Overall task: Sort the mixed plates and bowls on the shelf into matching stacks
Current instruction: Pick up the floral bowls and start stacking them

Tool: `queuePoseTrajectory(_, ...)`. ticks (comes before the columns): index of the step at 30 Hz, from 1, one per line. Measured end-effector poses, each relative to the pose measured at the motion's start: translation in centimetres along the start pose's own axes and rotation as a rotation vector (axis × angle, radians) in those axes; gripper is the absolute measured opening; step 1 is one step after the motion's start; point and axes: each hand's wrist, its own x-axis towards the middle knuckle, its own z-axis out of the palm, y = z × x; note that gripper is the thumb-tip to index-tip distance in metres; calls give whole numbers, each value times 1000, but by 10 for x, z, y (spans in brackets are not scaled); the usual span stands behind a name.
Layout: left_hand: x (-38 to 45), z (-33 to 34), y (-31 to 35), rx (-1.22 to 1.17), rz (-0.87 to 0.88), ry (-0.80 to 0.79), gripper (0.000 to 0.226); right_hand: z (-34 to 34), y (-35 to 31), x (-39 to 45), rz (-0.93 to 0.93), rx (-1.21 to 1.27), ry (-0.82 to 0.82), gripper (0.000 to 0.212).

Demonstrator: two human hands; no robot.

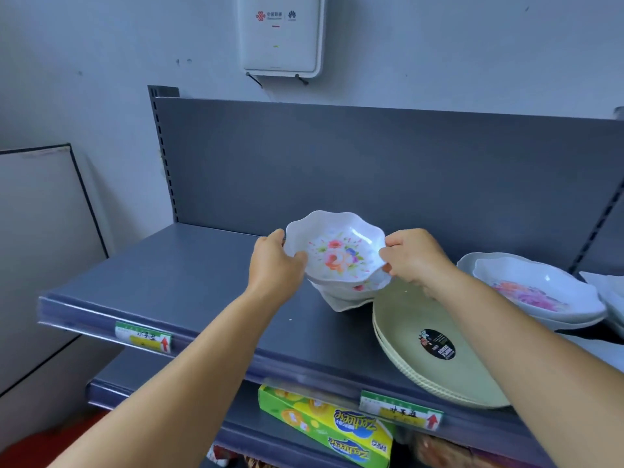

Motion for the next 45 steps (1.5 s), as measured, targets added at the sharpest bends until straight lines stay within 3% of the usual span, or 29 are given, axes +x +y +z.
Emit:
queuePoseTrajectory(9,35,57,0,37,-140,-61,4,-5,36,43,46,-160,-150,36)
queuePoseTrajectory(14,41,71,-12,124,-194,-39,43,-3,46,52,26,-205,-201,38)
queuePoseTrajectory(17,44,74,-14,72,-163,-33,45,-3,50,54,15,-210,-226,33)
queuePoseTrajectory(20,46,73,-15,51,-144,-48,45,-5,55,56,15,-188,-239,14)
queuePoseTrajectory(29,47,73,-7,189,-141,-108,45,-10,62,50,84,-148,-315,20)
queuePoseTrajectory(33,49,75,-6,14,-182,-101,40,-7,61,45,103,-123,-291,26)
queuePoseTrajectory(37,54,73,2,-171,-250,-100,40,-4,62,48,116,1,-243,11)
queuePoseTrajectory(42,58,72,3,-258,-259,-112,40,1,64,46,130,72,-205,16)
queuePoseTrajectory(45,55,74,1,-260,-270,-107,54,2,64,44,158,52,-205,18)
